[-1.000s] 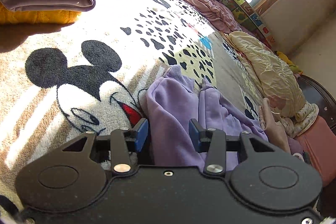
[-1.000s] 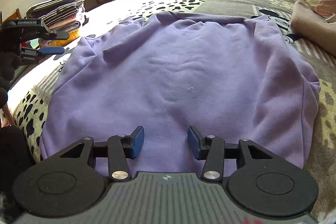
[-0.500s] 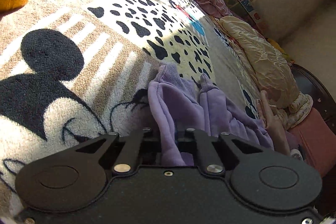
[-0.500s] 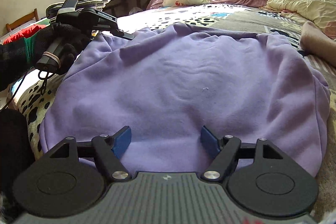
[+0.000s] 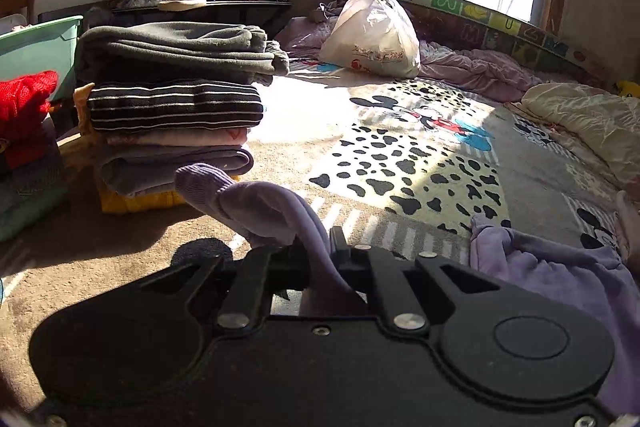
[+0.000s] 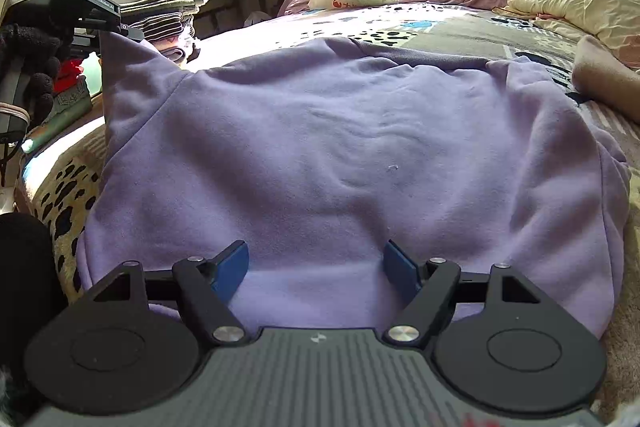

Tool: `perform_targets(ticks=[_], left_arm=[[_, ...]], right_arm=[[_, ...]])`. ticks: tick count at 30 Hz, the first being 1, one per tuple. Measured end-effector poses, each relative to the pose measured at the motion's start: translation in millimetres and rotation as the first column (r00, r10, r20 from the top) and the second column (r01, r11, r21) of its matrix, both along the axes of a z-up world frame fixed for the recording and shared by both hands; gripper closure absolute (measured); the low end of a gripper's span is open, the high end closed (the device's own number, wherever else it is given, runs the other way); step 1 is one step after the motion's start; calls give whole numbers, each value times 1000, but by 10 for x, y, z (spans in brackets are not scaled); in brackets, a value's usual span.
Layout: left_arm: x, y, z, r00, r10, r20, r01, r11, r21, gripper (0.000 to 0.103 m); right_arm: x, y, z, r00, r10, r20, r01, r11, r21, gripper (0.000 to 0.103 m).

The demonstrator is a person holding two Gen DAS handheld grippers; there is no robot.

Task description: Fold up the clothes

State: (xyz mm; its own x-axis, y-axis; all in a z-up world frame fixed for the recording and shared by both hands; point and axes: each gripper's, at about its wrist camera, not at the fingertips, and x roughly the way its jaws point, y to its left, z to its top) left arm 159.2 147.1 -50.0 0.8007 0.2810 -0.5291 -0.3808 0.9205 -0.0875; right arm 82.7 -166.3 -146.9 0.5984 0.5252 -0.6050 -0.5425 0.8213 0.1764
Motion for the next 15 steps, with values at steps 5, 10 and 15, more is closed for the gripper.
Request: perform_targets(ticks=[5,10,15], left_arm=[[394,-186,-341,934,-355,-37,346,925,-154,57],[-34,419,-329,974,-198,106,221,925,-309,57],[-95,977,-599,993,-103,57,117,893,-434,60]], right_arm=[[1,2,6,1000,2,-2,-2,1000,-17,27],[-11,-46,-4,1000,8,1,-8,1000,-8,27],[-30,-69,-44,999,20,27,-20,1000,4,27]])
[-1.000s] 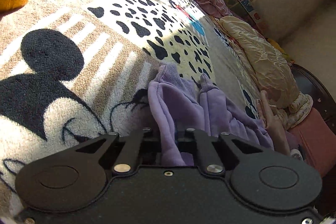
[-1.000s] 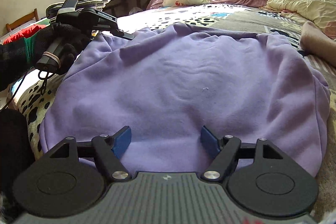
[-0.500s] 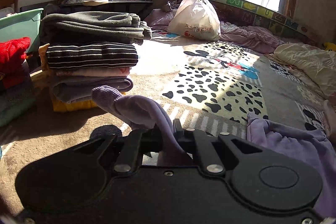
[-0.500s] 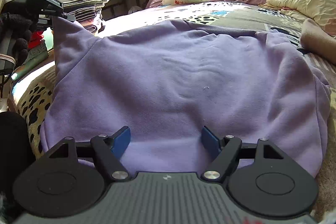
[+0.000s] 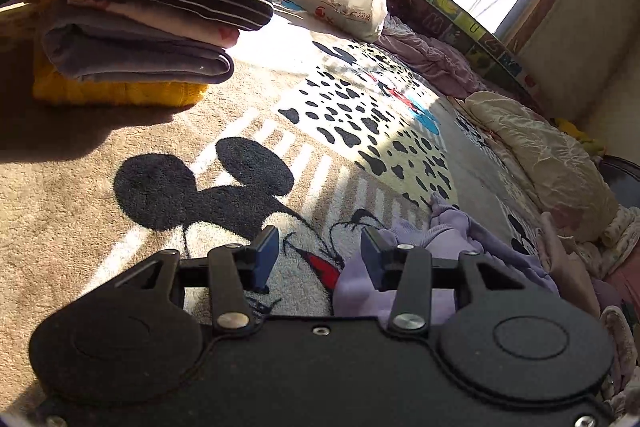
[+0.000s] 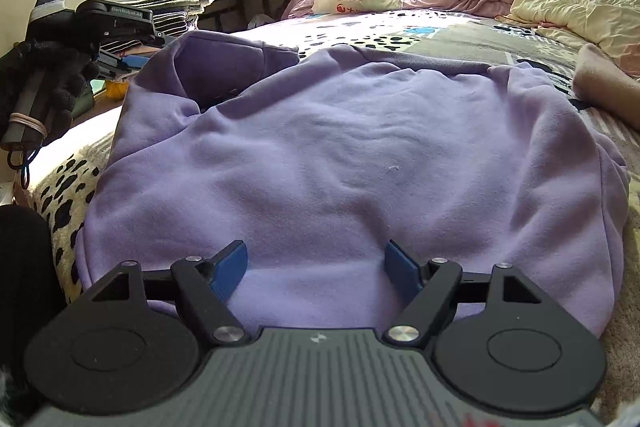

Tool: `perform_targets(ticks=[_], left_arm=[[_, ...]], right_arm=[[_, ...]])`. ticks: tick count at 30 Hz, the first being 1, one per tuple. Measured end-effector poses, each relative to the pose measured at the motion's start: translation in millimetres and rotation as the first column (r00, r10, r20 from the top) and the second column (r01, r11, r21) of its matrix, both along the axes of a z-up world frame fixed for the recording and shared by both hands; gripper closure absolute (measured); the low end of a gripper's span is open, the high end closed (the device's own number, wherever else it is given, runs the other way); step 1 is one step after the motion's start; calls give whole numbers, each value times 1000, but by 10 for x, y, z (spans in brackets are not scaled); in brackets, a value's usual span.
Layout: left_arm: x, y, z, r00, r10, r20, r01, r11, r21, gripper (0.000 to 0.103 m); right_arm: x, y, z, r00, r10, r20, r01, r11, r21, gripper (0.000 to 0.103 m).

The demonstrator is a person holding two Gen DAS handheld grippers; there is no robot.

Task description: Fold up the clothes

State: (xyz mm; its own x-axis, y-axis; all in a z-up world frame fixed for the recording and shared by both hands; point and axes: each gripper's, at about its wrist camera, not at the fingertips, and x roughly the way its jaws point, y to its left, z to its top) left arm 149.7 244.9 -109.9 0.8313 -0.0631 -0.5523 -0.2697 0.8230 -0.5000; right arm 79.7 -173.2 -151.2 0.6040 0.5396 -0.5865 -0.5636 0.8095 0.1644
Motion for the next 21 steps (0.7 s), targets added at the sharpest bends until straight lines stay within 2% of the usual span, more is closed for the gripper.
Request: perform_targets(ticks=[1,3,5,8,10,12,13,14,16,19,21], left_arm=[[17,91,-61,1000,14,-11,-14,999,-33,61],[165,100,-127,999,-10,-32,9,999,-37,63],[336,1,-164,997,-79,-25,78,996,-40,63],[652,-348,-160,975,-216,-52,219,974,60,63],[821,-586,-167,943,-311,-117,328,930,168,63],[926,-799,-200,909,-375,-183,414,865,283,64],[935,-851,-197,897,-398,-192,440,842,312,72],[940,-898,-193,886,-419,-199,464,820,336,87],[871,-838,-157,896,-408,-175,444,838,318,98],[725,-711,-91,916,-380,-128,401,873,278,99],[496,-563,29,942,-332,-54,334,908,252,100]], right_arm=[[3,-10,-1,1000,4,-1,-4,1000,4,27],[6,-27,-3,1000,7,0,-7,1000,10,26],[-4,-24,-7,1000,4,5,-4,1000,10,26],[-21,-11,-13,1000,-4,13,4,1000,7,26],[-23,-13,-13,1000,-2,13,2,1000,6,26],[-22,-17,-13,1000,2,12,-2,1000,6,26],[-21,-19,-14,1000,4,12,-4,1000,7,25],[-19,-21,-15,1000,7,12,-7,1000,7,25],[-18,-18,-22,1000,9,15,-9,1000,9,24],[-17,-11,-24,1000,7,16,-7,1000,10,24],[-14,-9,-20,1000,6,13,-6,1000,9,24]])
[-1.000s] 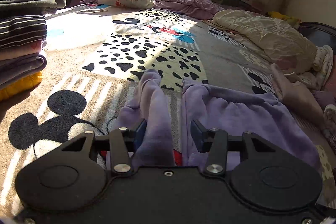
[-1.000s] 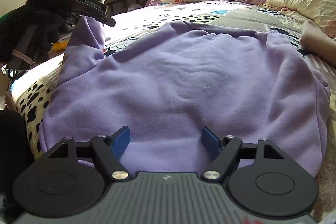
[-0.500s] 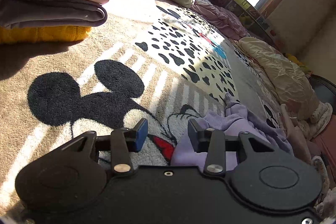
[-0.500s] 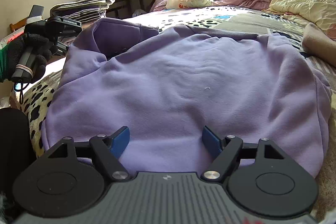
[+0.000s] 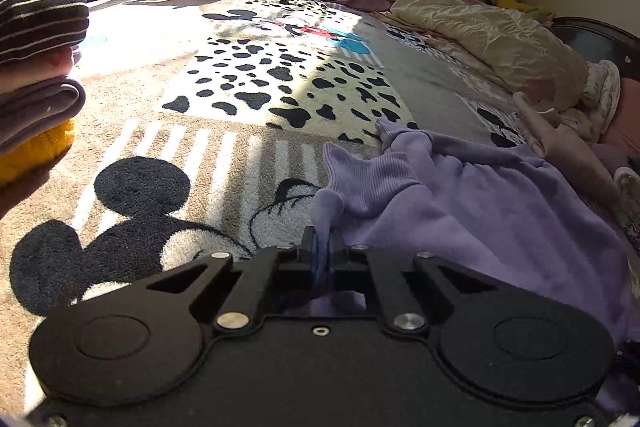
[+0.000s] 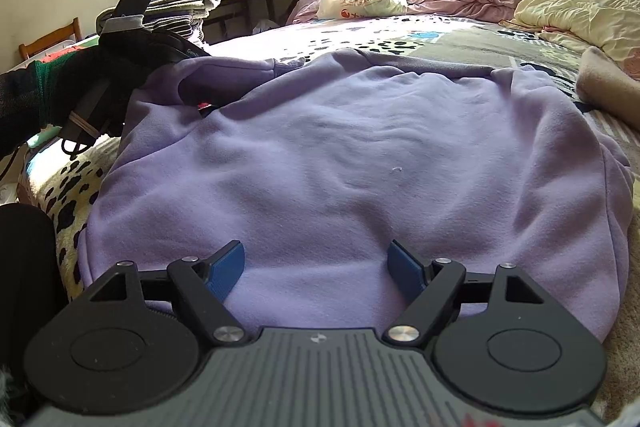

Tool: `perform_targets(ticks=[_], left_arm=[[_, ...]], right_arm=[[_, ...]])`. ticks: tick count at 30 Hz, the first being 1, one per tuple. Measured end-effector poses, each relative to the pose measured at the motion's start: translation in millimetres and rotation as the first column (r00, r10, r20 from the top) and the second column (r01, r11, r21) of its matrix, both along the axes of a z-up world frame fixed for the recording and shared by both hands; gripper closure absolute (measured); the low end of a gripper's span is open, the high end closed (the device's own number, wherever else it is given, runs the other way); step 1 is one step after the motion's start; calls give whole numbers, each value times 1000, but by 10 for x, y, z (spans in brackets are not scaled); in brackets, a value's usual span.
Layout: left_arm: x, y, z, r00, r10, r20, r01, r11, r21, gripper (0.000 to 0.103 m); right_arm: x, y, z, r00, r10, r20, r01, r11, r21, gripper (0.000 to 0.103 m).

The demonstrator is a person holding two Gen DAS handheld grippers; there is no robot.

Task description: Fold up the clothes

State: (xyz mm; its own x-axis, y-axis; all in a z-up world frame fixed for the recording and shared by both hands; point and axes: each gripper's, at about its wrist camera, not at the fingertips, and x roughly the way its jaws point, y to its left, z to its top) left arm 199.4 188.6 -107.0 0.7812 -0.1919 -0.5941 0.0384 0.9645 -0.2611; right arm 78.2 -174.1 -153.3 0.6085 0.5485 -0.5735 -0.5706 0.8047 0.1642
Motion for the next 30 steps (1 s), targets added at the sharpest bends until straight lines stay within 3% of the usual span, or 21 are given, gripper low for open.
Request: perform_targets(ticks=[2,4,8,11,12,14,18,20,25,26,28,30], left_arm=[[-232,150,123,996,59,59,-56,997,-55,100],[-493,281,284,983,139,119,-134,990,-52,100],[-973,622,432,922,335,193,-324,942,-86,100],[-1090,930,212,871,479,110,-474,878,-74,100],[-1054,1067,27,860,511,16,-510,859,-49,100],[-1050,1218,-257,834,545,-86,-548,836,-13,91],[-1315,1425,-356,813,577,-84,-577,777,-252,85],[-1300,1442,-362,814,576,-78,-572,769,-285,73],[-1118,1475,-374,794,604,-66,-595,751,-288,71],[-1071,1490,-387,796,602,-65,-593,753,-287,77],[-1013,1512,-384,810,583,-65,-578,776,-251,93],[-1050,1583,-309,802,596,-30,-584,773,-247,95]], right_arm=[[4,3,5,1000,0,-4,0,1000,-1,24],[10,5,11,1000,0,-9,0,1000,-4,24],[20,10,26,1000,0,-21,0,1000,-9,24],[24,26,34,1000,-3,-27,3,1000,-19,24],[28,39,40,1000,-4,-30,3,1000,-27,24],[42,72,61,999,-6,-39,4,999,-48,24],[55,165,193,997,-36,-67,28,993,-116,26],[-34,215,274,999,-39,-28,35,990,-134,32],[-248,521,365,996,75,54,-67,988,-137,43],[-264,612,370,993,105,55,-97,986,-133,50],[-267,826,348,986,160,43,-153,978,-143,55],[-258,1036,293,979,202,23,-196,968,-155,55]])
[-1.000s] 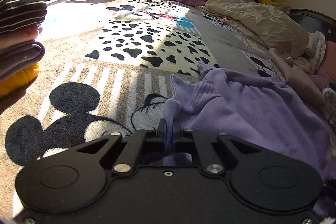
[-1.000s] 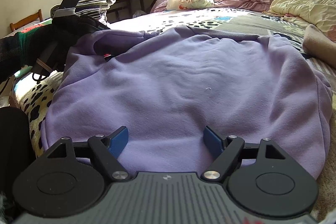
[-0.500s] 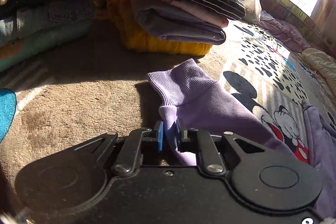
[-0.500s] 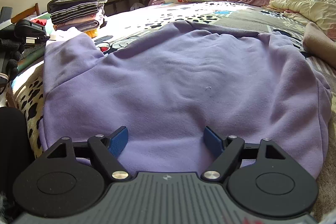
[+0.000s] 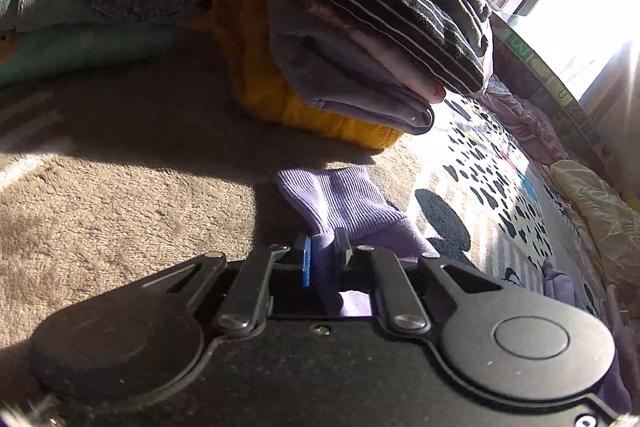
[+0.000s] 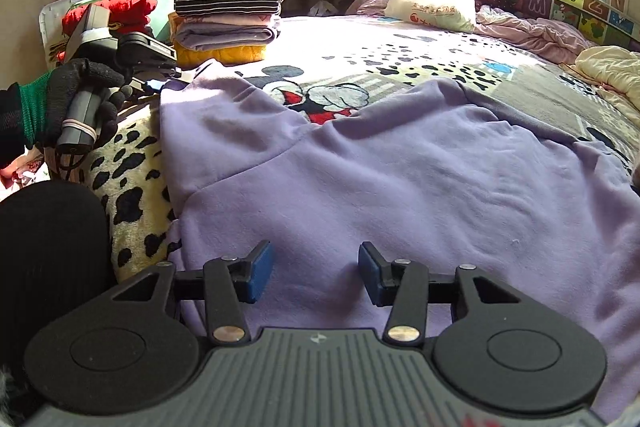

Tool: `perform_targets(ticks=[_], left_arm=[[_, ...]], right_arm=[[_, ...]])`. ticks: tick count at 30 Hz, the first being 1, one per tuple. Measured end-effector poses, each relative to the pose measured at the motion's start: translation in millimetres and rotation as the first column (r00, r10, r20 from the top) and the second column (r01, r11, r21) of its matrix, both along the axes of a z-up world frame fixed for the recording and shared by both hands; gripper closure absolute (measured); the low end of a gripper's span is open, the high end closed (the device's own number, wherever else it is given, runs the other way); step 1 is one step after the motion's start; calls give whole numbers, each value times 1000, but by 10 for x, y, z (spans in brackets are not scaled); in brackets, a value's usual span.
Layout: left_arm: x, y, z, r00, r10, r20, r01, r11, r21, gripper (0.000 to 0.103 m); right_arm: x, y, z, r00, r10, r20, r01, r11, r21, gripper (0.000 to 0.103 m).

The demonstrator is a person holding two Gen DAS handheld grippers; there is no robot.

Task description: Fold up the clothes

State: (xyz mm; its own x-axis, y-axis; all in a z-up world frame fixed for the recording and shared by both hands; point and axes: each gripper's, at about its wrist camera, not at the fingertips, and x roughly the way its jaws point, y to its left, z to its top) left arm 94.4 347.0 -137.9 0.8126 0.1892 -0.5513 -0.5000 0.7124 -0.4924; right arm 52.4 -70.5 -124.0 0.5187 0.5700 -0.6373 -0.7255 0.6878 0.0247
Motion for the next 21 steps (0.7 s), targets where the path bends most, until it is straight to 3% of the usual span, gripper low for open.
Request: perform_targets(ticks=[3,7,9,10,12,13,17,21], left_arm=[[-222,184,102,996,63,69,-63,998,-11,95],[-238,295,-70,998,47,30,-48,998,29,94],[-221,340,-207,1000,10,25,-10,1000,15,88],[-239,364,-171,1000,2,19,-3,1000,5,87],[-300,391,-56,1000,-3,1,3,1000,-1,74],[-350,371,8,1000,4,-14,-4,1000,11,68],[-630,179,270,1000,-22,-13,22,999,29,67],[-816,-429,529,977,-214,8,213,976,37,65]], right_arm=[[18,210,-9,999,27,-16,-27,1000,3,55],[-25,528,110,992,121,-19,-121,993,-15,55],[-35,653,51,991,130,-26,-131,990,-55,55],[-32,662,43,992,126,-32,-127,990,-53,55],[-24,633,54,993,110,-47,-112,993,-31,55],[-48,583,81,993,106,-50,-107,994,-21,55],[-266,144,224,996,78,-46,-76,997,30,55],[-497,-624,342,996,-57,-75,64,993,100,55]])
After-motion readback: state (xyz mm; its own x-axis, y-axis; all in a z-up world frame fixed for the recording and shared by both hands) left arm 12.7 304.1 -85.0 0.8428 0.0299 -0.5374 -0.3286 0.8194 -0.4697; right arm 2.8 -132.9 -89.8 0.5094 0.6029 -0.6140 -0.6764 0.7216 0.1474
